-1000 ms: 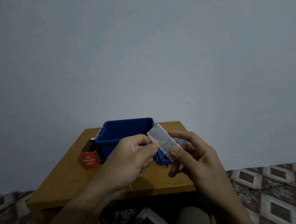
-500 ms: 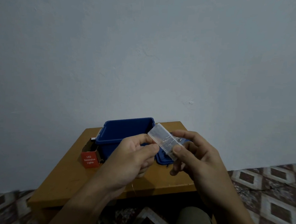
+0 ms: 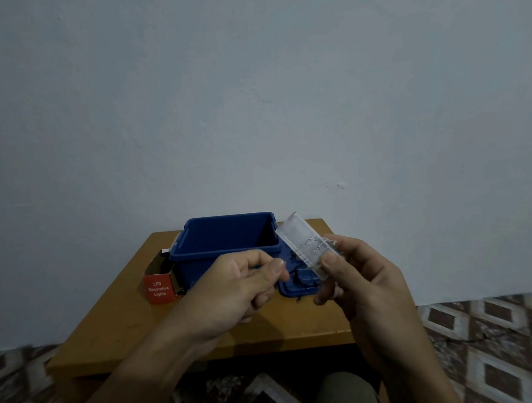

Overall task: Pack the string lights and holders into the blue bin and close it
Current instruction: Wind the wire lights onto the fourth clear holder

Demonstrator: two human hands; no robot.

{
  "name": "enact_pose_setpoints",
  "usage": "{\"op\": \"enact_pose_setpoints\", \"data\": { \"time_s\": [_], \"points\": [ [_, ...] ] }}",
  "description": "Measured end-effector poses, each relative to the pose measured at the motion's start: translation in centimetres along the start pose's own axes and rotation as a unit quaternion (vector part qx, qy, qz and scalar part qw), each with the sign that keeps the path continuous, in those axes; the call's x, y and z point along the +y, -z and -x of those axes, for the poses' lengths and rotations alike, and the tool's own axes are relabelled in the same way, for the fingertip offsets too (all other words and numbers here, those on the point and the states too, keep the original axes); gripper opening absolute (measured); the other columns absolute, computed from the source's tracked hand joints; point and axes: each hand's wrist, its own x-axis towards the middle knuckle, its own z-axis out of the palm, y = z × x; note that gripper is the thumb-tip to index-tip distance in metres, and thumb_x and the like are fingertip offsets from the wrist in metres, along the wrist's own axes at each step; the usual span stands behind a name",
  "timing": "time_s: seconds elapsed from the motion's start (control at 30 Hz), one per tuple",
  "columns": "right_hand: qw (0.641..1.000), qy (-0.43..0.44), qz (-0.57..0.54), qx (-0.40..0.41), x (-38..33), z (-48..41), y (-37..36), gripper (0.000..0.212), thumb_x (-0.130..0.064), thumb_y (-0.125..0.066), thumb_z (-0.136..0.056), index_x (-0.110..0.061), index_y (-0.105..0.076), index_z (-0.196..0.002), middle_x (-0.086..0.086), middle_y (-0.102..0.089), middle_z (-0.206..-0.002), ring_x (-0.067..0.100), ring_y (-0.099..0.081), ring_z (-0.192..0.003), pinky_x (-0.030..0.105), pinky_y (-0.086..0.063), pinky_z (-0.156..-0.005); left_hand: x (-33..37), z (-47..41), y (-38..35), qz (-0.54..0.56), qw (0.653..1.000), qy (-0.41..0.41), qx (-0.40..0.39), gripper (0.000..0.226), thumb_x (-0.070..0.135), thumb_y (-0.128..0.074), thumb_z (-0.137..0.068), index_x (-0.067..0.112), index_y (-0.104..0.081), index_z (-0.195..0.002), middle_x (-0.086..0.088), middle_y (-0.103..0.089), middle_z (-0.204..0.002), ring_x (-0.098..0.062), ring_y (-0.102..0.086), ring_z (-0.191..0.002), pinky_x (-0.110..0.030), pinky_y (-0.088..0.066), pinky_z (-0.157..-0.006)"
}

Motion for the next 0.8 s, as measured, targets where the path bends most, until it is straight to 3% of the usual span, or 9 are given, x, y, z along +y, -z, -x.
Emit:
{"op": "enact_pose_setpoints", "data": {
  "time_s": [0.17, 0.3, 0.43, 0.5, 0.57, 0.63, 0.7, 0.8],
  "points": [
    [0.999, -0.011, -0.039, -0.015, -0.2, 0.0, 0.2, 0.032, -0.018, -0.067, -0.080, -0.006, -0.070, -0.109, 0.012, -0.066, -0.088, 0.020, -0.052, -0.058, 0.032, -0.052, -0.055, -0.1, -0.3, 0.5, -0.011, 0.999, 0.034, -0.020, 0.029, 0.032, -0.056, -0.096, 0.006, -0.066, -0.089, -0.004, -0.052, -0.063, -0.011, -0.036, -0.048, -0.022, -0.030, -0.046],
    [0.997, -0.025, -0.049, -0.049, -0.4, 0.1, 0.5, 0.028, -0.016, -0.071, -0.082, -0.005, -0.071, -0.108, 0.017, -0.065, -0.092, 0.020, -0.053, -0.058, 0.030, -0.052, -0.054, 0.0, -0.5, 1.2, -0.004, 0.996, 0.070, -0.047, 0.029, 0.038, -0.061, -0.085, 0.009, -0.067, -0.087, -0.002, -0.054, -0.064, -0.009, -0.042, -0.051, -0.023, -0.038, -0.055],
    [0.988, -0.034, -0.058, -0.136, -0.7, 0.3, 0.8, 0.028, -0.020, -0.076, -0.080, -0.009, -0.074, -0.105, 0.015, -0.063, -0.088, 0.020, -0.053, -0.057, 0.030, -0.052, -0.055, 0.3, -1.1, 2.7, 0.004, 0.988, 0.091, -0.127, 0.026, 0.035, -0.070, -0.088, 0.012, -0.066, -0.078, -0.001, -0.047, -0.058, -0.009, -0.036, -0.050, -0.027, -0.029, -0.057],
    [0.979, -0.048, -0.046, -0.195, -1.1, 0.5, 1.1, 0.028, -0.018, -0.074, -0.081, -0.009, -0.073, -0.107, 0.013, -0.062, -0.087, 0.020, -0.054, -0.059, 0.029, -0.051, -0.055, 0.6, -1.6, 3.7, 0.001, 0.978, 0.096, -0.184, 0.033, 0.030, -0.068, -0.088, -0.003, -0.064, -0.085, -0.001, -0.042, -0.056, -0.008, -0.033, -0.046, -0.026, -0.025, -0.054],
    [0.966, -0.051, -0.004, -0.253, -1.5, 0.8, 1.1, 0.027, -0.019, -0.073, -0.084, -0.009, -0.072, -0.108, 0.015, -0.060, -0.089, 0.022, -0.055, -0.064, 0.029, -0.051, -0.057, 1.3, -2.1, 4.4, -0.055, 0.966, 0.101, -0.231, 0.044, 0.033, -0.068, -0.084, -0.011, -0.059, -0.089, -0.004, -0.039, -0.058, -0.008, -0.032, -0.046, -0.020, -0.025, -0.046],
    [0.957, -0.052, 0.043, -0.282, -1.7, 1.0, 1.0, 0.021, -0.018, -0.071, -0.088, -0.012, -0.072, -0.109, 0.018, -0.059, -0.091, 0.025, -0.056, -0.069, 0.030, -0.052, -0.058, 2.2, -2.4, 4.6, -0.131, 0.952, 0.102, -0.255, 0.039, 0.039, -0.072, -0.082, 0.002, -0.061, -0.078, -0.004, -0.042, -0.060, -0.012, -0.033, -0.049, -0.022, -0.023, -0.047],
    [0.951, -0.054, 0.073, -0.294, -1.8, 1.2, 0.8, 0.019, -0.015, -0.068, -0.091, -0.015, -0.072, -0.109, 0.007, -0.062, -0.086, 0.020, -0.057, -0.072, 0.030, -0.052, -0.060, 3.5, -2.7, 4.5, -0.196, 0.935, 0.108, -0.275, 0.037, 0.046, -0.073, -0.081, 0.011, -0.061, -0.075, -0.003, -0.047, -0.063, -0.015, -0.036, -0.055, -0.029, -0.023, -0.052],
    [0.944, -0.056, 0.146, -0.289, -2.0, 1.3, 0.5, 0.015, -0.017, -0.067, -0.095, -0.023, -0.070, -0.109, 0.005, -0.065, -0.085, 0.013, -0.058, -0.069, 0.028, -0.051, -0.062, 5.4, -2.7, 3.9, -0.309, 0.906, 0.119, -0.264, 0.041, 0.057, -0.075, -0.077, 0.018, -0.064, -0.070, -0.004, -0.054, -0.066, -0.013, -0.045, -0.058, -0.029, -0.032, -0.056]
  ]
}}
